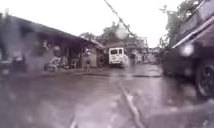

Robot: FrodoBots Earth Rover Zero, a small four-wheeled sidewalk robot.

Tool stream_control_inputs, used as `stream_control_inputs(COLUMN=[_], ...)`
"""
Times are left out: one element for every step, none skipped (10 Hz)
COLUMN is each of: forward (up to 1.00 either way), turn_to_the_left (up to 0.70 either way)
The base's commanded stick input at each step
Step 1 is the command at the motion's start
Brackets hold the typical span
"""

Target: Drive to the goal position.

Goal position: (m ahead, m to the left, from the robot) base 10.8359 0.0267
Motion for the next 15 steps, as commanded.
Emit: stream_control_inputs(forward=[1.00, 1.00, 1.00, 1.00, 1.00, 1.00, 1.00, 1.00, 1.00, 1.00, 1.00, 1.00, 1.00, 1.00, 1.00], turn_to_the_left=[0.00, 0.00, 0.00, 0.00, 0.00, 0.00, 0.00, 0.00, 0.00, 0.00, 0.00, 0.00, 0.00, 0.00, 0.00])
